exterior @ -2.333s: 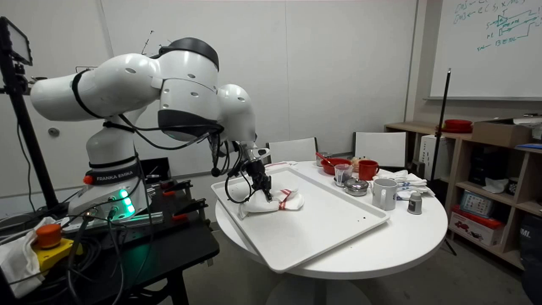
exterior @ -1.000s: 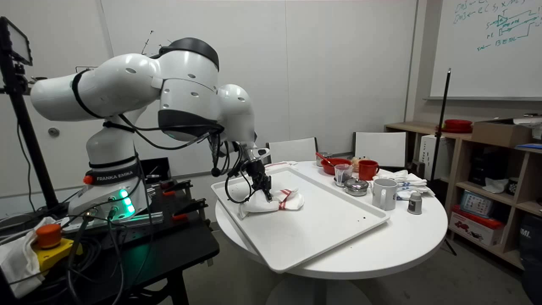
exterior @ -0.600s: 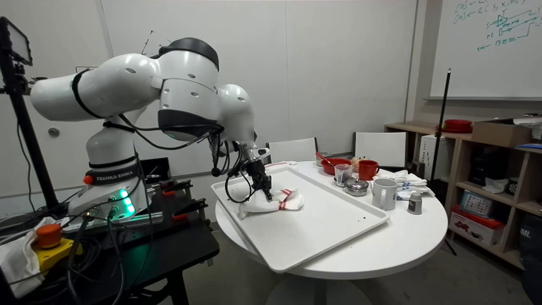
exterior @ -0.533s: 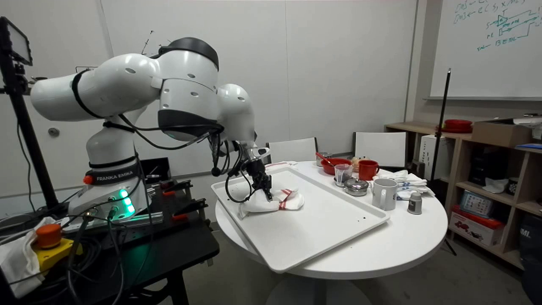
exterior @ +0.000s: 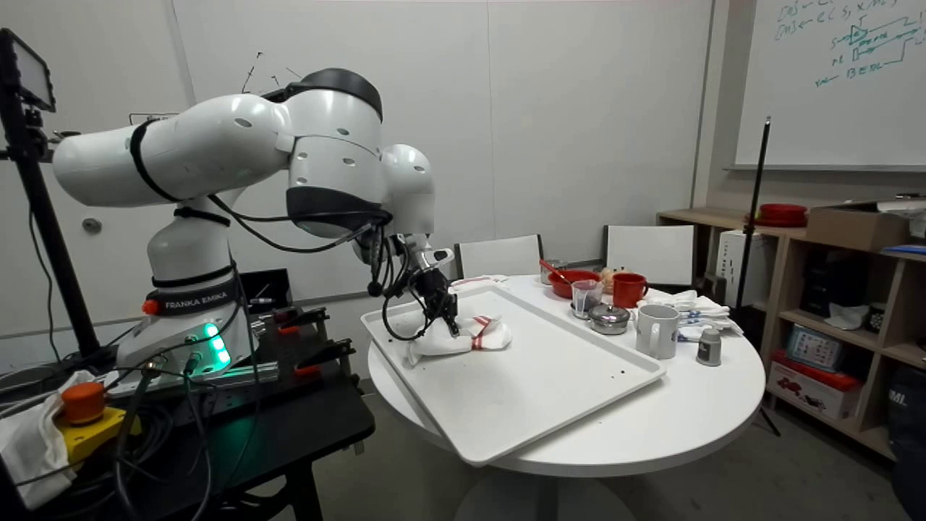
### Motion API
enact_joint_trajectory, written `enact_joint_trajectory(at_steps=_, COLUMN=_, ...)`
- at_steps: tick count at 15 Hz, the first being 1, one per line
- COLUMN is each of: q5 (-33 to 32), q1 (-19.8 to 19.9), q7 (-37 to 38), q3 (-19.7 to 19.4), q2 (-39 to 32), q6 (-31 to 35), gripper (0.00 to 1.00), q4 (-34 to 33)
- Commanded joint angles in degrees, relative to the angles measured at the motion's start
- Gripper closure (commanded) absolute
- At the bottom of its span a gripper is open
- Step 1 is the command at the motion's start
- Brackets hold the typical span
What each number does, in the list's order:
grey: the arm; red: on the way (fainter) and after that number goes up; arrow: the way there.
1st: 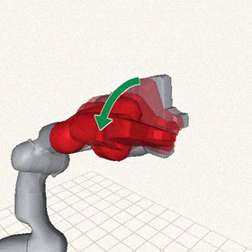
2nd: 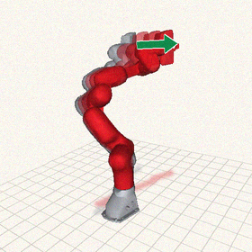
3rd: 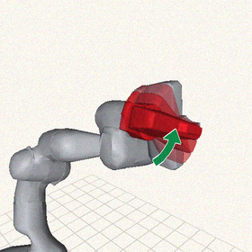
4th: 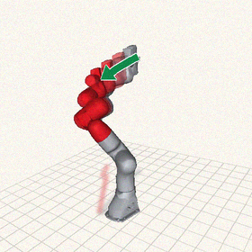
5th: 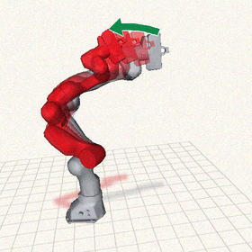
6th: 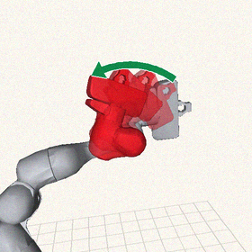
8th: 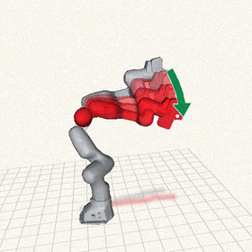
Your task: Wipe the tray with the white towel
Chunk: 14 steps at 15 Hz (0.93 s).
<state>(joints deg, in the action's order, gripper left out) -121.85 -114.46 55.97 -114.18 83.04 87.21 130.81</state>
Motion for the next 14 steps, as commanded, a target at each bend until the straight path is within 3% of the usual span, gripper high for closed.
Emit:
enact_joint_trajectory(at_steps=1, q5=-1.9, q1=-3.8, q7=-1.5, q3=-0.1, q2=2.5, q6=-1.0, gripper=0.97, q4=-0.3)
enact_joint_trajectory(at_steps=8, q5=-2.6, q1=-12.1, q7=-2.7, q3=-0.9, q2=2.2, q6=0.3, gripper=0.97, q4=-0.6)
enact_joint_trajectory(at_steps=14, q5=-4.1, q1=-16.4, q7=-4.8, q3=-0.7, q2=2.1, q6=0.4, gripper=0.97, q4=0.3)
